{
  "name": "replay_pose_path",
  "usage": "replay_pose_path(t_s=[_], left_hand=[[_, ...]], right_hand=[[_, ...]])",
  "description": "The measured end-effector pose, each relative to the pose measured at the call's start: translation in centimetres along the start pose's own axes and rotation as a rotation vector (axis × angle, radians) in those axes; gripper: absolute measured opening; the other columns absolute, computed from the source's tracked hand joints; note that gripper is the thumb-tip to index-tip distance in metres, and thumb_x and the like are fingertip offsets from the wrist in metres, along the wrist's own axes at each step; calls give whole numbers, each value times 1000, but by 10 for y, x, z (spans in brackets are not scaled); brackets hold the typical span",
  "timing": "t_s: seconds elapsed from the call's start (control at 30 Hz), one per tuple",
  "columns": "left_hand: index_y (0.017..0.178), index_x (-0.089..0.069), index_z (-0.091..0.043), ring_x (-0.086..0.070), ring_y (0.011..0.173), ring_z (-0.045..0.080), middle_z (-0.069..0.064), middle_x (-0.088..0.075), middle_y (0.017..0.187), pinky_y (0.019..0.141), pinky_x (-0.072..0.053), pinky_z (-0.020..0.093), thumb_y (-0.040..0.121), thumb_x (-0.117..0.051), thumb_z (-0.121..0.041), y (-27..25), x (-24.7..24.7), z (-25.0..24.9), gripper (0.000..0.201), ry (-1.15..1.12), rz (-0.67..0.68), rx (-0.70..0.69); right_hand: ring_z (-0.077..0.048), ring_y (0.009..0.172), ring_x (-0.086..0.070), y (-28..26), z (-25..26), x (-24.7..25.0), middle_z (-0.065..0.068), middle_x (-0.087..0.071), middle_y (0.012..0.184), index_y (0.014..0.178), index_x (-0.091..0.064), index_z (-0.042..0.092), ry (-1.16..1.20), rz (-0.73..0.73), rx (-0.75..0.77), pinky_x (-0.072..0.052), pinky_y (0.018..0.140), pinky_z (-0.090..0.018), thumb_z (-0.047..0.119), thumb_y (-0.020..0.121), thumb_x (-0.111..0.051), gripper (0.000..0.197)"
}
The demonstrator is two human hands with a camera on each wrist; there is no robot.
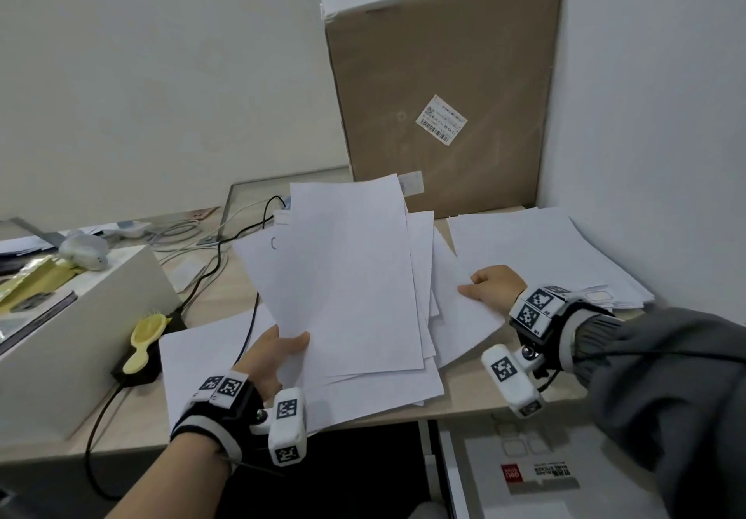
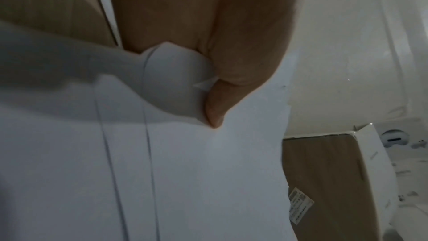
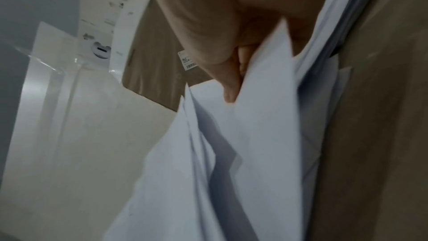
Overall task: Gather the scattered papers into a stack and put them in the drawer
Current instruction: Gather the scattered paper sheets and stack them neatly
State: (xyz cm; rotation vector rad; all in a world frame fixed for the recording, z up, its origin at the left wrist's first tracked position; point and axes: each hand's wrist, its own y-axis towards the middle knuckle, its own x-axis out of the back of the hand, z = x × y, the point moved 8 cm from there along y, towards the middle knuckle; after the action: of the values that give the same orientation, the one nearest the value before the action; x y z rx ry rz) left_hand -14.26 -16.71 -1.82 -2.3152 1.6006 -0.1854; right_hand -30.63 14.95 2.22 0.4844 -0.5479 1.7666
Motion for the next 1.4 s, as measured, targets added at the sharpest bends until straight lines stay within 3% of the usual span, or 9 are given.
replay_pose_path(t_s=[0.13, 0.37, 0.5, 0.6, 0.67, 0.87, 0.97, 1.2, 1.4], left_hand=[[128, -49, 5, -65, 87, 34, 23, -65, 109, 63, -56, 36, 95, -47, 4, 3, -3, 5, 33, 50, -14, 33], [128, -50, 4, -58, 110, 44, 27, -60, 123, 87, -49, 49, 95, -48, 3, 18, 13, 13, 33, 74, -122, 84], [130, -48, 1, -58, 110, 43, 26, -57, 128, 81, -49, 48, 94, -50, 3, 20, 33, 21, 36, 14, -249, 118], [130, -47, 4, -61, 89, 36, 25, -59, 121, 68, -49, 42, 94, -48, 6, 16, 28, 22, 36, -4, -249, 127], [128, -48, 3, -60, 84, 34, 23, -62, 108, 66, -49, 42, 95, -47, 5, 15, 18, 21, 34, -22, -218, 128], [120, -55, -2, -69, 78, 35, 21, -70, 102, 64, -57, 43, 94, -50, -1, 5, -23, 11, 26, -74, -117, 139], [116, -59, 0, -72, 60, 28, 15, -74, 76, 50, -57, 35, 93, -53, -5, -1, -39, 9, 24, -33, -64, 149], [103, -64, -14, -73, 61, 21, 6, -76, 75, 47, -55, 29, 98, -46, -40, -9, -60, 7, 32, -89, 12, 140], [104, -60, 1, -61, 83, 30, 16, -72, 74, 83, -48, 40, 95, -58, -21, 16, -47, 26, 24, 205, -36, 332]], right_hand=[[-22, 67, -43, 4, 13, 13, -9, -46, 69, 58, -43, 11, -29, -116, 23, -30, 60, -28, 17, 88, -61, 35], [-21, 54, -32, 5, 12, 61, -4, -31, 54, 50, -30, 13, -56, -308, -61, -21, 49, -29, 11, 86, -53, 42], [-31, 68, -45, -6, 7, 103, -15, -42, 62, 59, -42, 3, 55, -511, -65, -32, 54, -34, 11, 89, -48, 31], [-29, 85, -53, -13, 7, 117, -11, -57, 89, 92, -61, 6, 275, -611, -27, -46, 81, -37, 14, 91, -46, 17], [-27, 82, -54, -14, 9, 113, -11, -60, 90, 89, -63, 10, 393, -599, -15, -46, 75, -36, 13, 86, -46, 17], [-22, 65, -62, -17, 21, 32, -11, -68, 87, 75, -58, 13, 690, -241, -78, -33, 38, -15, -1, 85, -46, 20], [-13, 46, -62, -28, 23, -16, -11, -63, 74, 84, -52, 5, 657, -88, -201, -26, 33, -13, -1, 88, -49, 8], [-10, 46, -56, -52, 21, -104, -3, -63, 50, 77, -54, 6, 457, 265, -325, -27, 37, -19, 9, 90, -57, 14], [-2, 29, -36, -79, 22, -127, 6, -59, 42, 72, -59, 11, 72, 682, -274, -23, 33, -13, 52, 96, -38, 52]])
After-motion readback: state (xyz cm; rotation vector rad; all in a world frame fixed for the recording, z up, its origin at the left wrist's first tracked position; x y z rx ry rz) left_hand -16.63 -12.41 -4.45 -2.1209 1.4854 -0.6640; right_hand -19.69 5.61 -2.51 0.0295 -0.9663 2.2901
